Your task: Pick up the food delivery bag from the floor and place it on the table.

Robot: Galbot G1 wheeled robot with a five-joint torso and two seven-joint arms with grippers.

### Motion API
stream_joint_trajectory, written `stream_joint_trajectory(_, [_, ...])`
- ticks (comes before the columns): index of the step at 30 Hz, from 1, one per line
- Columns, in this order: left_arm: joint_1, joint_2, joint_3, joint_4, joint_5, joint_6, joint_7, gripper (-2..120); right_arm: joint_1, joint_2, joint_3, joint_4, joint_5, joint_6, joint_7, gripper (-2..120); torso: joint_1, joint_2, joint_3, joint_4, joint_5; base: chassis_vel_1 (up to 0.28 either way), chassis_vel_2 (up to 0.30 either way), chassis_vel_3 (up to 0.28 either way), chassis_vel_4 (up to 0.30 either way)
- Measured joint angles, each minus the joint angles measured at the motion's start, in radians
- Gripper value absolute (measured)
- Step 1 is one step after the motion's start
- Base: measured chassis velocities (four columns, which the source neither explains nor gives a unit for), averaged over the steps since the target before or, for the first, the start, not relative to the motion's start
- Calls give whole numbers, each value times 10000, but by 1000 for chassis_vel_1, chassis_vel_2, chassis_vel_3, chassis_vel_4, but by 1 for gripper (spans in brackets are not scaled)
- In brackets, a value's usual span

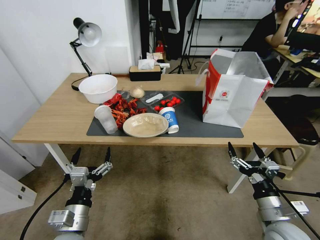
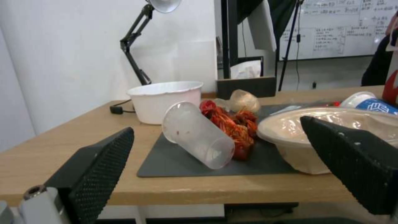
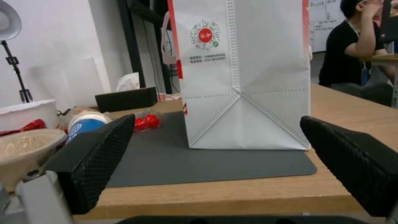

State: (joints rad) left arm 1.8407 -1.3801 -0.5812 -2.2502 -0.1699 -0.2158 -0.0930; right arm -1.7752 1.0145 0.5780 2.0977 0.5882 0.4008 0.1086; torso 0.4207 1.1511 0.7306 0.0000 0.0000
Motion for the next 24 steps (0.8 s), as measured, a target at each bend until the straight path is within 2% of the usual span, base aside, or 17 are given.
stream_joint_trajectory(24, [78,-18,-87,-166,15,-36,-108,100,-81,137,-58,-71,-218,-20,-128,100,1,0,0,0,0,0,0,0,0])
